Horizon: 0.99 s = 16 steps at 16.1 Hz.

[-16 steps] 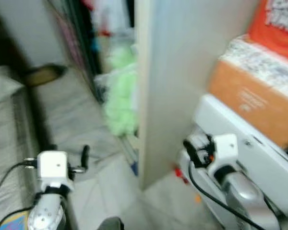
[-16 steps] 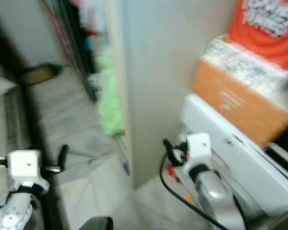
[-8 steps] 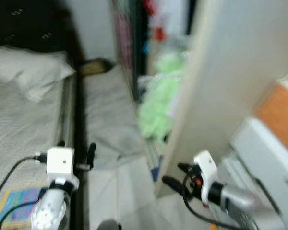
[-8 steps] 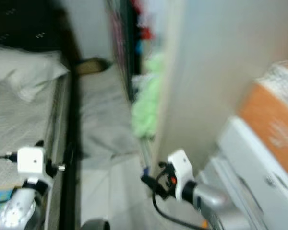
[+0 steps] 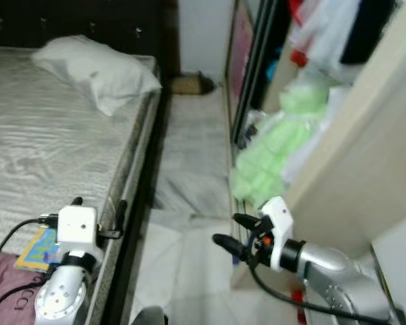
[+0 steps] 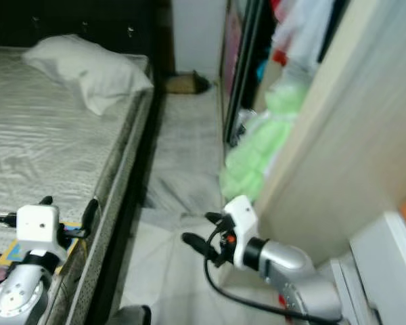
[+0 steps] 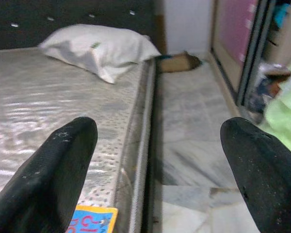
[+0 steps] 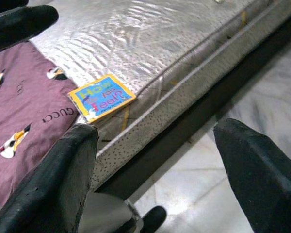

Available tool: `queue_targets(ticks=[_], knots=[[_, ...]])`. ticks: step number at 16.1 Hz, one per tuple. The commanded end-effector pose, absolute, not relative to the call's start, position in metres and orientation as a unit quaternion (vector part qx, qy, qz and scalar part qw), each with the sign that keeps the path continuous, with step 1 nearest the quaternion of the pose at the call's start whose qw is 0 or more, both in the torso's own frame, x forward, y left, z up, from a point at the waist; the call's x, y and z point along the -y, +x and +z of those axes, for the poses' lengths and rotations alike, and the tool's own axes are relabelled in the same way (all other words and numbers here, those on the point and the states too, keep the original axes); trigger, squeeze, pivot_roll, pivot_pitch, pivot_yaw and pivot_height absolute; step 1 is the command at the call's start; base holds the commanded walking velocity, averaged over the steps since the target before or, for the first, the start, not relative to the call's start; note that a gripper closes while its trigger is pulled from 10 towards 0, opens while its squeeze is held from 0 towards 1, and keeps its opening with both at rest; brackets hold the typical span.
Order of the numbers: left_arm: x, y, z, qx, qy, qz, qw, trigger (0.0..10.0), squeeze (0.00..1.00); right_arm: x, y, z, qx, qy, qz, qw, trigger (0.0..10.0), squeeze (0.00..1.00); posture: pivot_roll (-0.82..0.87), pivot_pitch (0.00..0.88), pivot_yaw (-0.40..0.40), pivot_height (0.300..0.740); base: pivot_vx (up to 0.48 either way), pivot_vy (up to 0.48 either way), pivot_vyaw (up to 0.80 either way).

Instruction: Clean up the room

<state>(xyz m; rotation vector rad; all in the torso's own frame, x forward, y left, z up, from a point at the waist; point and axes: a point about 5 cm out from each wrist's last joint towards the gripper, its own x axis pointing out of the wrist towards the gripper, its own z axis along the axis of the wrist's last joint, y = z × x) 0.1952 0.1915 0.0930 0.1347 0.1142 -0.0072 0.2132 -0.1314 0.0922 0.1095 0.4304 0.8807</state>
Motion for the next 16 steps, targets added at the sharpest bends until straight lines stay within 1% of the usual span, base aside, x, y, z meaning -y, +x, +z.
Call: queue_targets(ticks=[1,3,4,5,7,11,16], knots=[[-0.187,0.194,0.093,-0.058,0.063,-0.013,0.996,10.0,0.00,0.136,0.212,0.092,-0.207,0.047,0.421,0.882,10.0,0.00,0.00,0.074,-0.061,0.740,0.000,0.000,0.80],[-0.187,0.194,0.093,-0.058,0.063,-0.014,0.996,10.0,0.00,0.136,0.214,0.094,-0.194,0.041,0.414,0.889,10.0,0.00,-0.01,0.076,-0.060,0.740,0.000,0.000,0.80],[-0.187,0.195,0.093,-0.057,0.064,-0.014,0.996,10.0,0.00,0.137,0.227,0.098,-0.159,0.025,0.373,0.914,10.0,0.00,-0.01,0.076,-0.061,0.740,0.000,0.000,0.80],[-0.186,0.196,0.093,-0.056,0.064,-0.013,0.996,10.0,0.00,0.138,0.236,0.102,-0.137,0.021,0.335,0.932,10.0,0.00,-0.01,0.077,-0.058,0.740,0.000,0.000,0.80],[-0.185,0.197,0.093,-0.054,0.065,-0.011,0.996,10.0,0.00,0.140,0.249,0.108,-0.104,0.014,0.283,0.953,10.0,0.00,-0.01,0.077,-0.058,0.740,0.000,0.000,0.80],[-0.186,0.199,0.094,-0.051,0.070,-0.002,0.996,10.0,0.00,0.137,0.259,0.112,-0.069,0.019,0.228,0.971,10.0,0.00,0.00,0.074,-0.054,0.740,0.000,0.000,0.80],[-0.184,0.202,0.096,-0.046,0.073,0.007,0.996,10.0,0.00,0.134,0.262,0.112,-0.054,0.010,0.200,0.978,10.0,0.00,0.00,0.072,-0.055,0.740,0.000,0.000,0.80]])
